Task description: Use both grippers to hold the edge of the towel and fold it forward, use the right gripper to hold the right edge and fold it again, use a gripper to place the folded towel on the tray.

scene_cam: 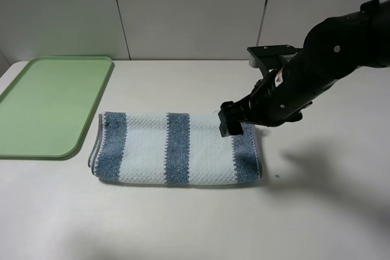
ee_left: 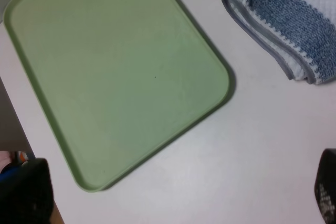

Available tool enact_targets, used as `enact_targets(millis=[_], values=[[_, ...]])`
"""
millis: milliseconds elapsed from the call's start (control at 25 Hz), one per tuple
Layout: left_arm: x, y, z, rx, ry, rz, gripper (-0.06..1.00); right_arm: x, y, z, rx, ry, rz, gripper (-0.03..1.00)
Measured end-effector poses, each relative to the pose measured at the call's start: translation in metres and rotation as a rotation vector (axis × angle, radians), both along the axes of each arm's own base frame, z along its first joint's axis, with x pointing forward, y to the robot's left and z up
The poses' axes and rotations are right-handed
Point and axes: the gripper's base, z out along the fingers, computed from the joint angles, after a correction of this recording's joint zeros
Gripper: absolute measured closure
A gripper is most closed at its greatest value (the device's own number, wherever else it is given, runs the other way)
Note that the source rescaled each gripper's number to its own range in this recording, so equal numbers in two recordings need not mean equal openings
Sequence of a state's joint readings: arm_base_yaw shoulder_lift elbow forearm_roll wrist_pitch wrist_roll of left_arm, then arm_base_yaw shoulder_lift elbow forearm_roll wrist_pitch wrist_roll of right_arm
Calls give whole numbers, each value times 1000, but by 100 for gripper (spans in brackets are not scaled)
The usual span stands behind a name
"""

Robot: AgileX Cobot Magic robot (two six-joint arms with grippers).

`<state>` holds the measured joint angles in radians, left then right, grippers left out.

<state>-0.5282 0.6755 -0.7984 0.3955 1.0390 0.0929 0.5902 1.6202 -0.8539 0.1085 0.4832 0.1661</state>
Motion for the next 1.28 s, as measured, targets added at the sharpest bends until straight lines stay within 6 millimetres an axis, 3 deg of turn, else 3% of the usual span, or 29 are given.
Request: enact_targets(millis=[160,360,600,1280], values=[[0,0,0,0,0,0,-5,7,-7,-5,12,15,-53,-3],[0,0,0,0,0,0,-5,15,-6,-34,-14,71,-77,-3],[0,0,0,0,0,0,-5,19,-8,-54,-37,111,-96,-3],[0,0,0,0,0,0,-5,26,-6,-85,-36,137,-142,-3]])
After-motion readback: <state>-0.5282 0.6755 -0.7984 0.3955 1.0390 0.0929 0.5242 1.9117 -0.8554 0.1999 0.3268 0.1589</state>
